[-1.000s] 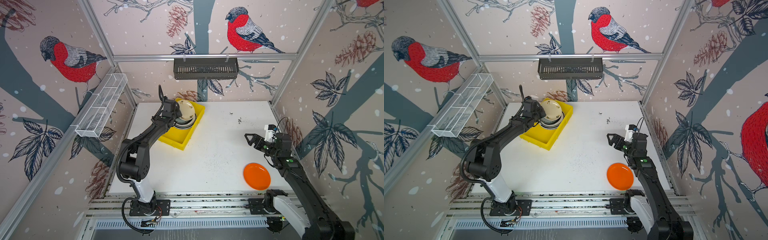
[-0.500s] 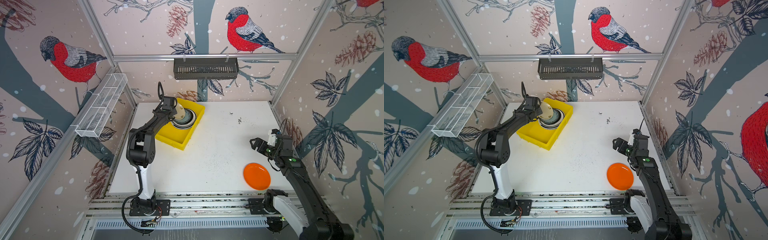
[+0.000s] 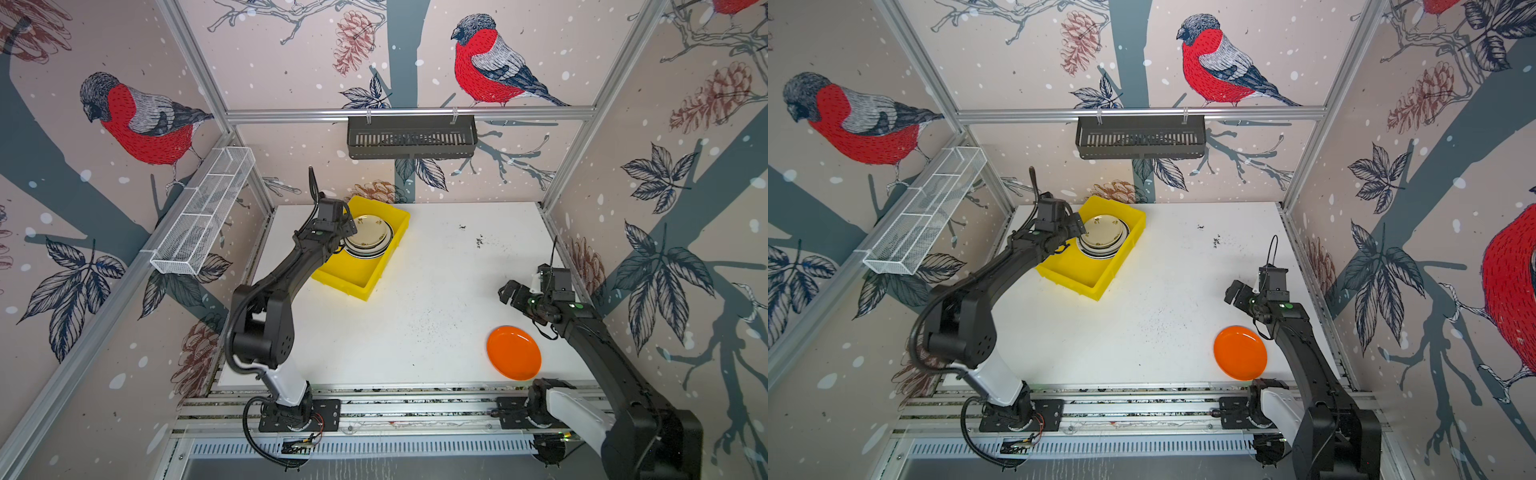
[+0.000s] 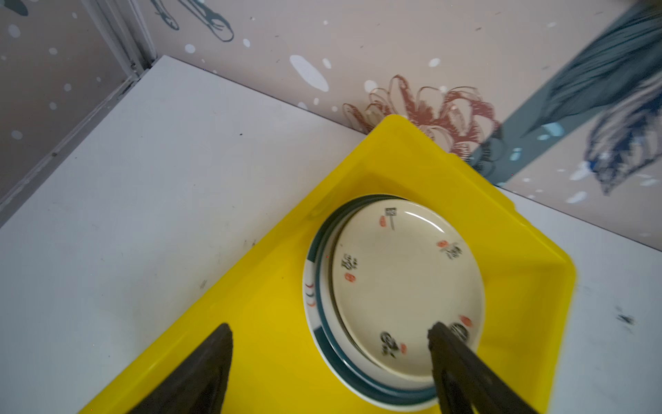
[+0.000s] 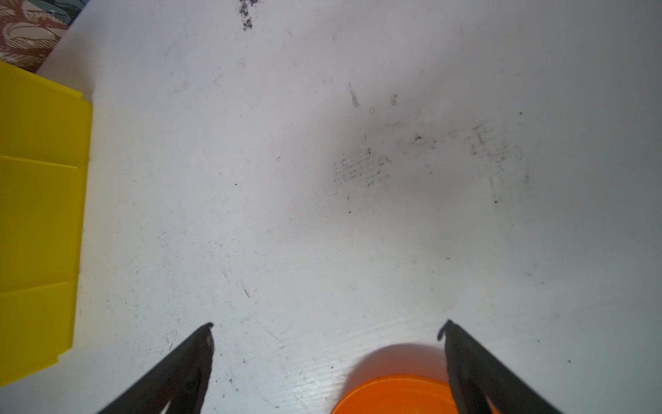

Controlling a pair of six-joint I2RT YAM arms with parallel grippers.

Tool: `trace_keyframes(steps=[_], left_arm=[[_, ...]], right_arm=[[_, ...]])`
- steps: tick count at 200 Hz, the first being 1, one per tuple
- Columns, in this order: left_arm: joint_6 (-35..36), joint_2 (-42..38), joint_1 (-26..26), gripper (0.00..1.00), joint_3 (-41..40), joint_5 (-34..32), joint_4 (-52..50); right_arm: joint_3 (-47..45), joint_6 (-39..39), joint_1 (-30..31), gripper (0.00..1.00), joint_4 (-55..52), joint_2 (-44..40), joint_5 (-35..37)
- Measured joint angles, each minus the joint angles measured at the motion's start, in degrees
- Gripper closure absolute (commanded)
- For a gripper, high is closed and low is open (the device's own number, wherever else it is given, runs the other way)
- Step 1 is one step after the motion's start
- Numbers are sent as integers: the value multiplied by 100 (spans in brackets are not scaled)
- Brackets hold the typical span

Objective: Place the plates into the plastic bin on the countertop
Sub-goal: Place the plate in the plastic bin, then move the plate to the bottom-right of the table.

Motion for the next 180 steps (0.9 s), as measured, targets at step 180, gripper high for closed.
trace_keyframes(steps=[180], left_arm=[[-761, 118, -3235, 18, -2321, 3484, 2651]], right_arm=[[-46, 494, 184, 0, -636, -363, 321]])
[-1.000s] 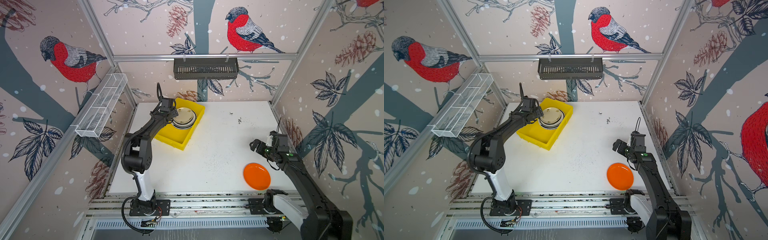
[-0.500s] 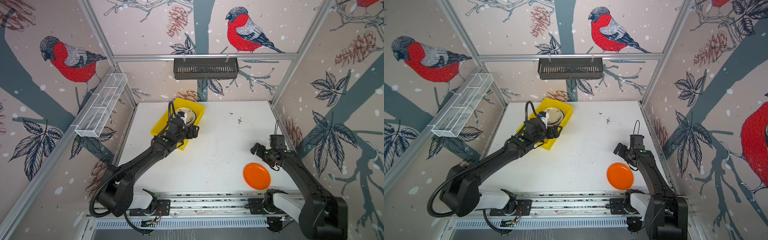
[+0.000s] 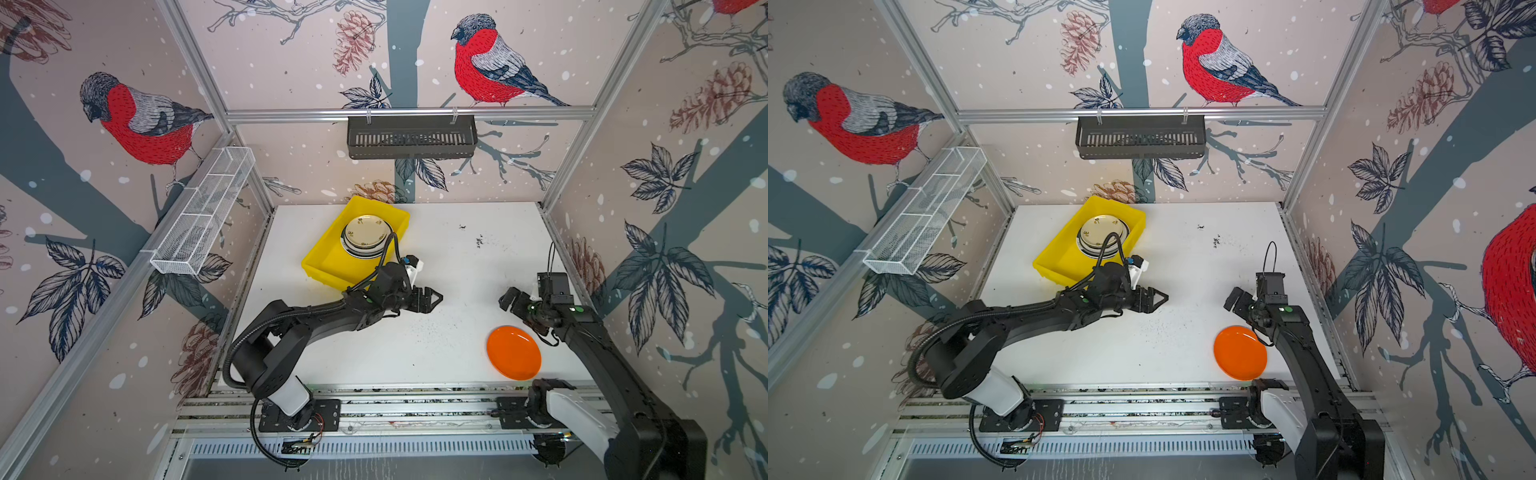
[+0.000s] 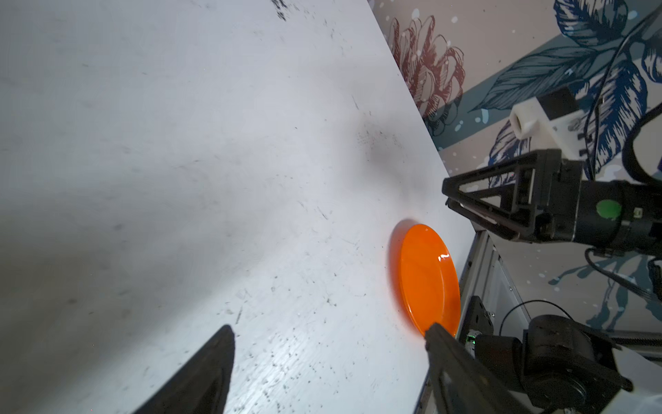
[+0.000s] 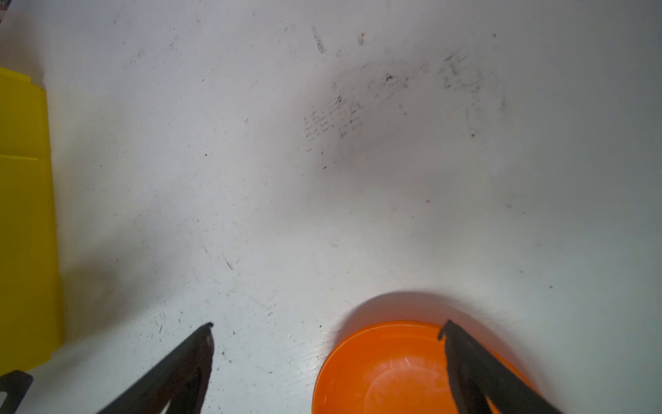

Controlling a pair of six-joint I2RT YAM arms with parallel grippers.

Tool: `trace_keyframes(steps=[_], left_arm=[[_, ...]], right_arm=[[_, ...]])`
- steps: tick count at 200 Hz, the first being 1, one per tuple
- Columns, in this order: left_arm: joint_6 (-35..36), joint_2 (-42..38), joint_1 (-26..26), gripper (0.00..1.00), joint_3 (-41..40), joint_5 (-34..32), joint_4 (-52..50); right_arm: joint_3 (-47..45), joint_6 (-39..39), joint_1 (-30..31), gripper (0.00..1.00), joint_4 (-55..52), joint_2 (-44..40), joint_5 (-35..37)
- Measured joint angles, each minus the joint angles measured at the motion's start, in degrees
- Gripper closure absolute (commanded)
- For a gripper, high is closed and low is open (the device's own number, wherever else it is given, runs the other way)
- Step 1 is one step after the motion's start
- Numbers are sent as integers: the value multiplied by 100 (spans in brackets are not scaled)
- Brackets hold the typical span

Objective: Place the plates into the plastic bin on the countertop
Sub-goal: Move the plate to the bottom-right of the table.

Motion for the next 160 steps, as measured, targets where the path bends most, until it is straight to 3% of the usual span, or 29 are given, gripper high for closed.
trace_keyframes(steps=[53, 89, 160], left_arm=[[-223, 1025, -282, 26, 413, 431, 466], [-573, 1377, -393, 35, 520, 518, 855], [-1119, 1755, -640, 35, 546, 358, 1344]], right_arm=[[-120, 131, 39, 0, -52, 17, -101], [-507, 516, 372, 0, -221, -584, -474], [-1025, 1191, 741, 0, -485, -970, -713]])
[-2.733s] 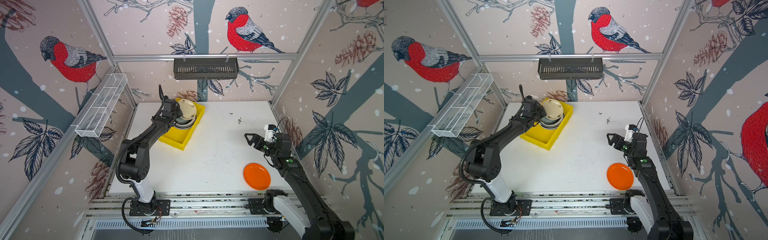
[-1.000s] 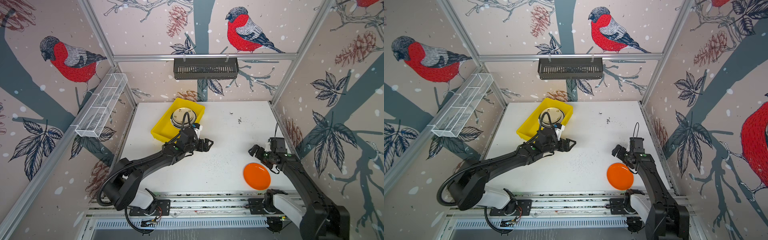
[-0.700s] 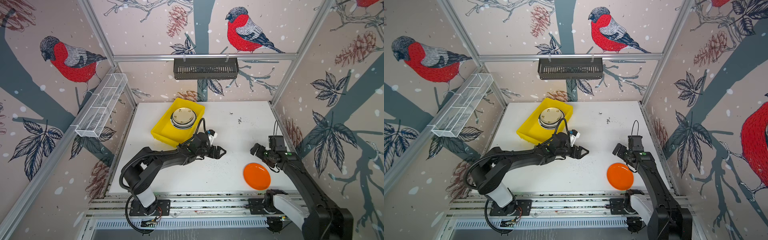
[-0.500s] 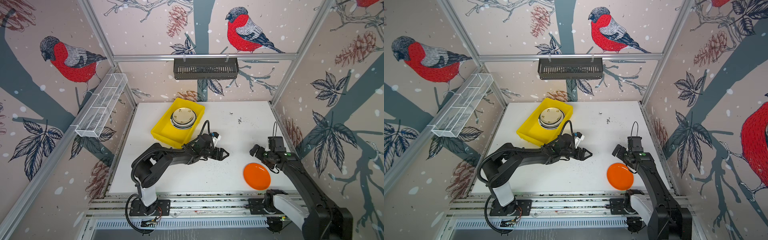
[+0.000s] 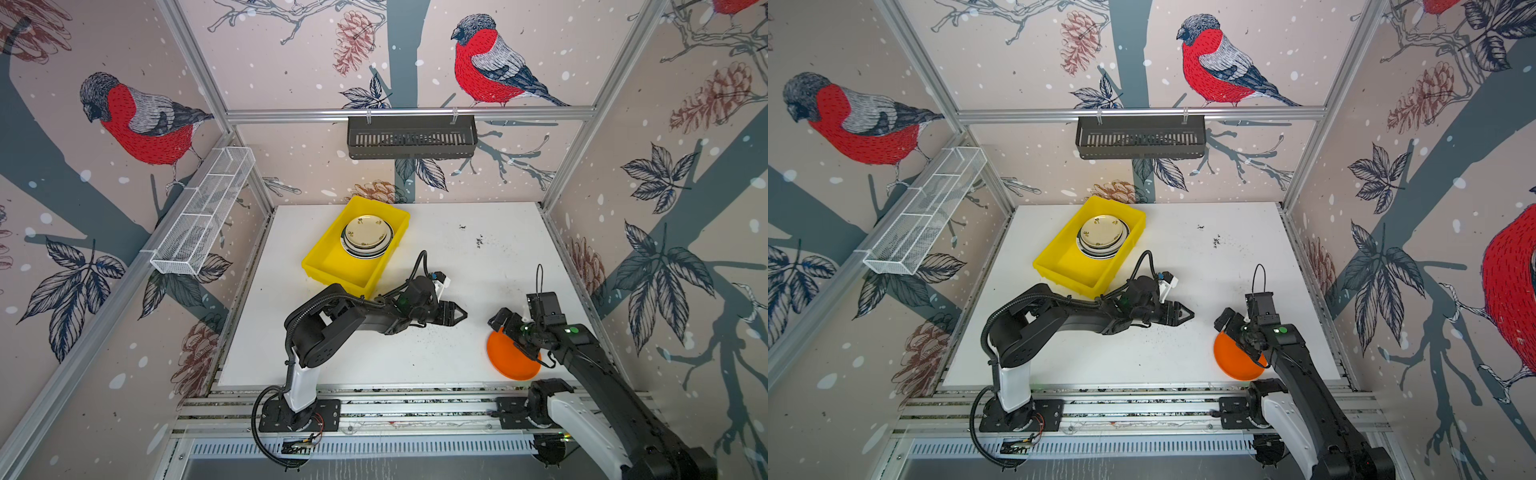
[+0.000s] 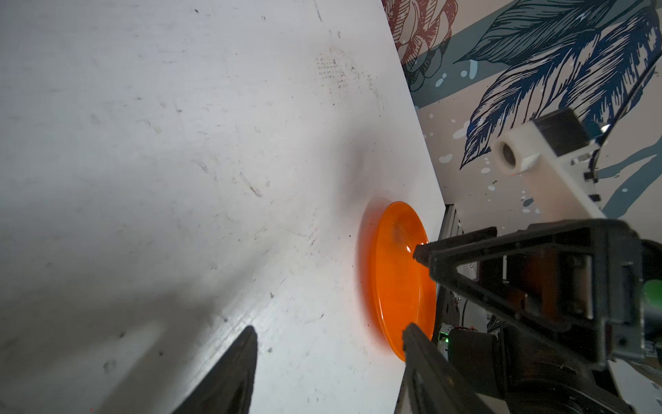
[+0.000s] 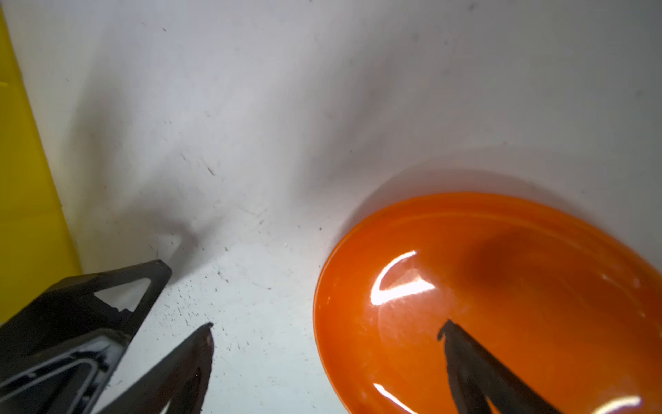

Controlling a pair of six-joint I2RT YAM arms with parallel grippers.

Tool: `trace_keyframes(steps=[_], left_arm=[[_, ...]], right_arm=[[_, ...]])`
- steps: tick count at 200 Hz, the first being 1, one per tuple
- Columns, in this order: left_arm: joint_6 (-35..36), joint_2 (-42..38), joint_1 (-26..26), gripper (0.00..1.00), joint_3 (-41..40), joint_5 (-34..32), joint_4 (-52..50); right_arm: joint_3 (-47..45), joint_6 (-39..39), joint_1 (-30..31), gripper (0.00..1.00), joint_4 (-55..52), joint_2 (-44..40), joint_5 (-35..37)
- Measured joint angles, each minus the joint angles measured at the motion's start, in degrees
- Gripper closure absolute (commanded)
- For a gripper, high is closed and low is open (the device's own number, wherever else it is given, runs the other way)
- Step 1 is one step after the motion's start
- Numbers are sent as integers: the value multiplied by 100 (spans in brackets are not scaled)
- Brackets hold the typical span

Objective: Place the plates into the plastic bin on the countertop
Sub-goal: Move the plate to the bottom-right of the table.

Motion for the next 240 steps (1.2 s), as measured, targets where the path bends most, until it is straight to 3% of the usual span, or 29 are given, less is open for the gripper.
trace_keyframes(steps=[78, 180, 240], left_arm=[[-184, -103, 2, 24, -195, -195, 133], [-83, -461, 214, 22, -525, -522, 52], [-83, -527, 225, 22, -560, -560, 24]], right_arm=[[-487, 428, 273, 0, 822, 90, -326], [-522, 575, 332, 0, 2347, 1019, -732], [-446, 553, 332, 0, 2616, 1235, -782]])
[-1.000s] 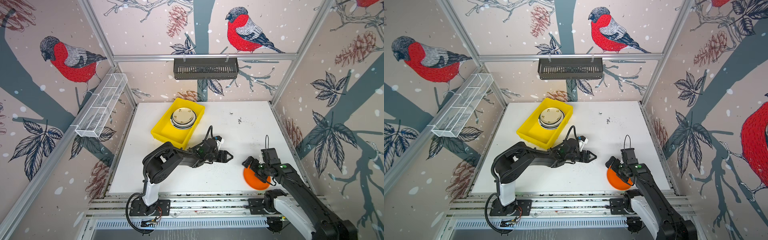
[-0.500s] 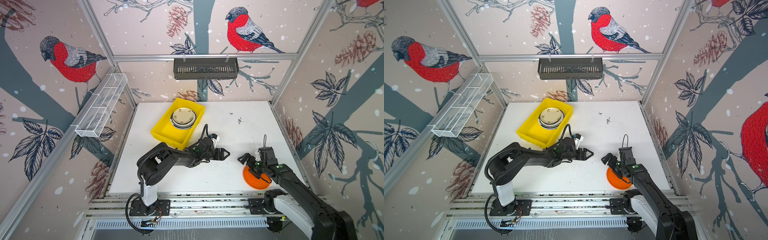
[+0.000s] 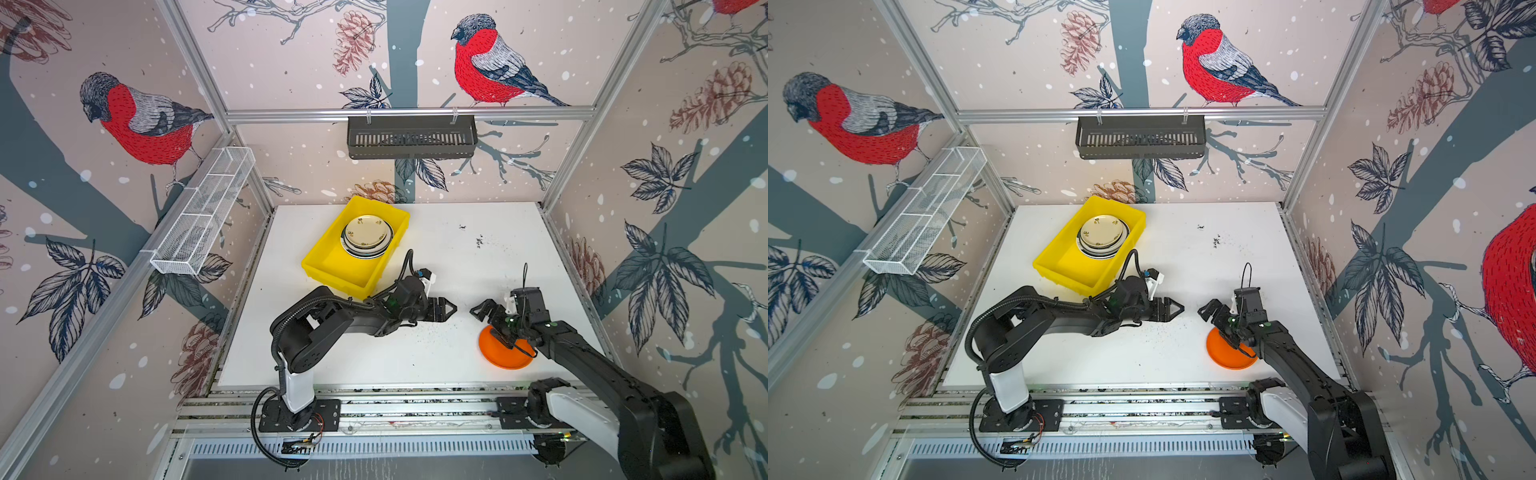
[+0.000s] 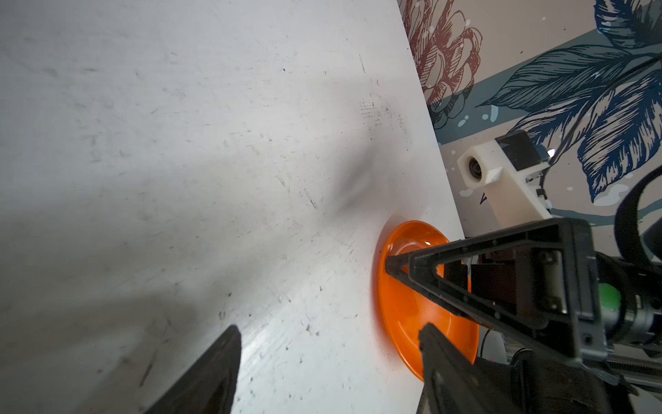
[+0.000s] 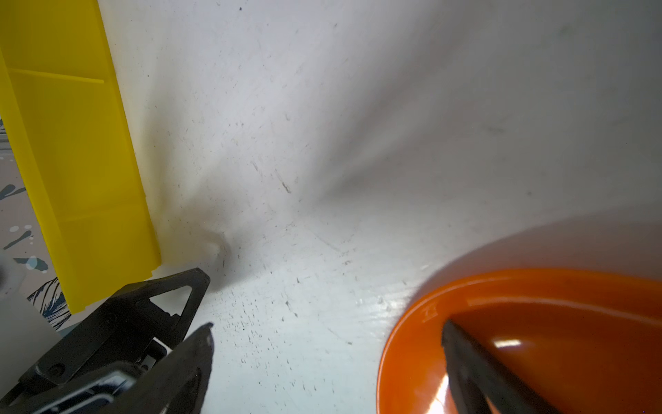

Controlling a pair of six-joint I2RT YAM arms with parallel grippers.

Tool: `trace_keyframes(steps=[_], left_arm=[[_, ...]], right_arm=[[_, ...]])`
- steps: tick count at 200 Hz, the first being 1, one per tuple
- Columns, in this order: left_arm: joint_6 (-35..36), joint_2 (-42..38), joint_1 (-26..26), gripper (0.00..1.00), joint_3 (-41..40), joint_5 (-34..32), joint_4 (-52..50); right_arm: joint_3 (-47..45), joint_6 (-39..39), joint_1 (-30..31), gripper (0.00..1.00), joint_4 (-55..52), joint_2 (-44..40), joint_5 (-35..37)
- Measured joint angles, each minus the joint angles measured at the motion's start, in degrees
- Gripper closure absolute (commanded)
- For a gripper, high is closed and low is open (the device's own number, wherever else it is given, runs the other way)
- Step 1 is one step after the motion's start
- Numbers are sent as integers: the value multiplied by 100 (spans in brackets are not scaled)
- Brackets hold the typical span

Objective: Place the plates into the plastic bin on the countertop
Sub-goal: Move the plate to the bottom-right of the table, then pick up the plate from the bottom-right of the table.

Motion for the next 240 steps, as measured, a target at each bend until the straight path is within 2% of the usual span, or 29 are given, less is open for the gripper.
trace_keyframes(steps=[58, 138, 187, 240], left_arm=[[2, -11, 0, 22, -4, -31, -26], [9, -105, -2, 22, 28, -129, -142], [7, -201, -151, 22, -144, 48, -87], [-181, 221, -407, 23, 15, 317, 133]], right_arm=[[57, 4, -144, 0, 588, 411, -149], [404, 151, -455, 0, 614, 179, 275], [826, -136, -638, 0, 186, -435, 400], [610, -153, -654, 0, -258, -1071, 503]])
